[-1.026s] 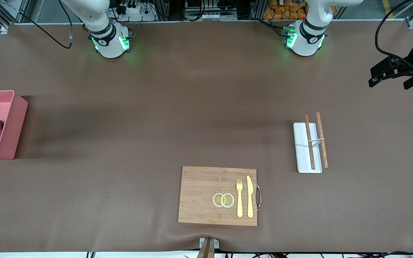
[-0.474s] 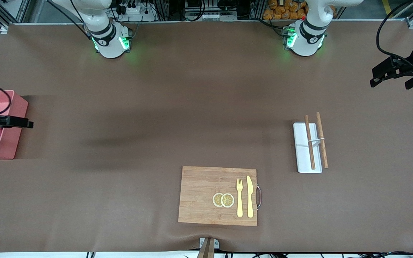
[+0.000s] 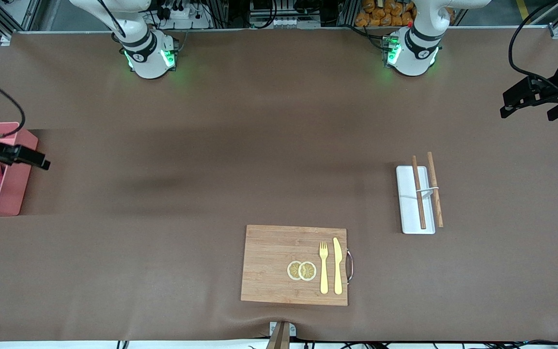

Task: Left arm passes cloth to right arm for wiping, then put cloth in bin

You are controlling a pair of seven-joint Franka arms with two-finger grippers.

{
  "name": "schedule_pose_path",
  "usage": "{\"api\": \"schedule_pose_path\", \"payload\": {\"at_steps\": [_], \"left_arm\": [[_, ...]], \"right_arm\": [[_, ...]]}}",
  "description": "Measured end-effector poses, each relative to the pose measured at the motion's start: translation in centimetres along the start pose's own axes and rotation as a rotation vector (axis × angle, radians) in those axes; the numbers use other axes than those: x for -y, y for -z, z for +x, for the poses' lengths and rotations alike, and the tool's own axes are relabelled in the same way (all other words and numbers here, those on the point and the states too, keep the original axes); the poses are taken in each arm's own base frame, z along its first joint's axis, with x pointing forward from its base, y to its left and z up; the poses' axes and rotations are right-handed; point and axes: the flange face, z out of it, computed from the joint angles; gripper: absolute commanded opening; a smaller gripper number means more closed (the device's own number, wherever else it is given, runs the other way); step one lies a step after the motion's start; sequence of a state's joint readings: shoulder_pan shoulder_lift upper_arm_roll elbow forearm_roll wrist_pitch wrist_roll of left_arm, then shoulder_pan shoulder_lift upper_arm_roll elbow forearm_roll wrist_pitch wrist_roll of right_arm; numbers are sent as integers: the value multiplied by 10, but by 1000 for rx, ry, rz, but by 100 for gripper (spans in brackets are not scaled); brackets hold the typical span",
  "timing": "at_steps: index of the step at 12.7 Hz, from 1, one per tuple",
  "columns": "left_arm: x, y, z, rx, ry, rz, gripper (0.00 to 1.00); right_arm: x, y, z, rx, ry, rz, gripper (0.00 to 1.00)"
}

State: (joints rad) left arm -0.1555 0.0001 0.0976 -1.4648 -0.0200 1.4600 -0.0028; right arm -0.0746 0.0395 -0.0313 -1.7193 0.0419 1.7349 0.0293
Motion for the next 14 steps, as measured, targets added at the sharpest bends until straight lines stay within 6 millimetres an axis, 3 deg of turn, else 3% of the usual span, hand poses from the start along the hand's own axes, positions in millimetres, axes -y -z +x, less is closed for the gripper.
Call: {"api": "schedule_pose_path", "payload": {"at_steps": [3,7,14], "left_arm": [[0,0,0,0,0,0,100],[0,0,0,0,0,0,100],[0,0,0,0,0,0,100]], "right_arm": [[0,6,-23,-23,1,3,100],[8,27,-16,-78,12,5,100],[12,38,-5,-91,16,5,100]]}}
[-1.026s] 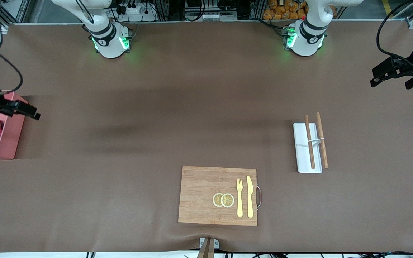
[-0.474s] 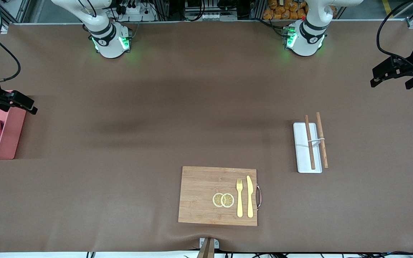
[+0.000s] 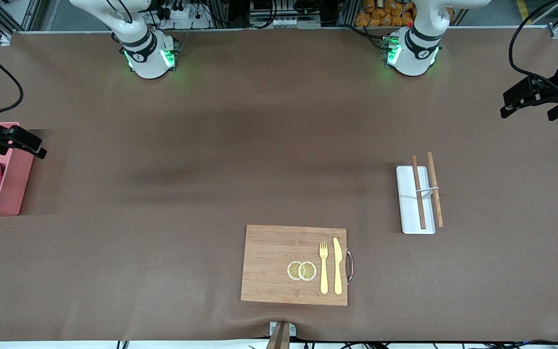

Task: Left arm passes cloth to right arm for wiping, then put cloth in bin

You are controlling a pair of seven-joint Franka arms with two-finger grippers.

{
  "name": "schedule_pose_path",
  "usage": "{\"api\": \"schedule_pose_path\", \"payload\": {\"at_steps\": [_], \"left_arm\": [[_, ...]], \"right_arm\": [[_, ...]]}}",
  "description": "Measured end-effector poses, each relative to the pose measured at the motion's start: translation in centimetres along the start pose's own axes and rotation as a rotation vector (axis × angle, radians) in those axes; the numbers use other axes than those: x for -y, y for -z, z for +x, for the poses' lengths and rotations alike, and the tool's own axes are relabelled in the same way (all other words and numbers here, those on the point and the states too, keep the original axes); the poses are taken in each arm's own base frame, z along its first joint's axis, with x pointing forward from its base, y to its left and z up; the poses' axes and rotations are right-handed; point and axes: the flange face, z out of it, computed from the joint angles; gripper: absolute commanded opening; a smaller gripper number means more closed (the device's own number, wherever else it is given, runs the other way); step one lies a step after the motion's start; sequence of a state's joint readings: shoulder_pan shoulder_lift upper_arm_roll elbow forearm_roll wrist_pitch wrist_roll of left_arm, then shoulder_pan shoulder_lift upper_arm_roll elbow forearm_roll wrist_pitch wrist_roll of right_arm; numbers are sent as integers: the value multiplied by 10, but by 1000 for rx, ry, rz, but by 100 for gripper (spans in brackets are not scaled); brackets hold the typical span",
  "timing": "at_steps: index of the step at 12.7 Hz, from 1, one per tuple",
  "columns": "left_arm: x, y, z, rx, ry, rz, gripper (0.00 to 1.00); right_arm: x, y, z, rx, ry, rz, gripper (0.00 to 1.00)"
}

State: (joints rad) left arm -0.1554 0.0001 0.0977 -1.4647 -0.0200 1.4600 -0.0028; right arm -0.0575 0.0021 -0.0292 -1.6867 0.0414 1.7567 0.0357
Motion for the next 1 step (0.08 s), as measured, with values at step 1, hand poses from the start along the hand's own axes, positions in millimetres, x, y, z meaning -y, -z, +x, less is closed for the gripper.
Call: {"api": "schedule_pose_path", "payload": {"at_steps": [1], "left_arm": [[0,0,0,0,0,0,100]], "right_arm": [[1,2,1,-3,2,0,100]]}}
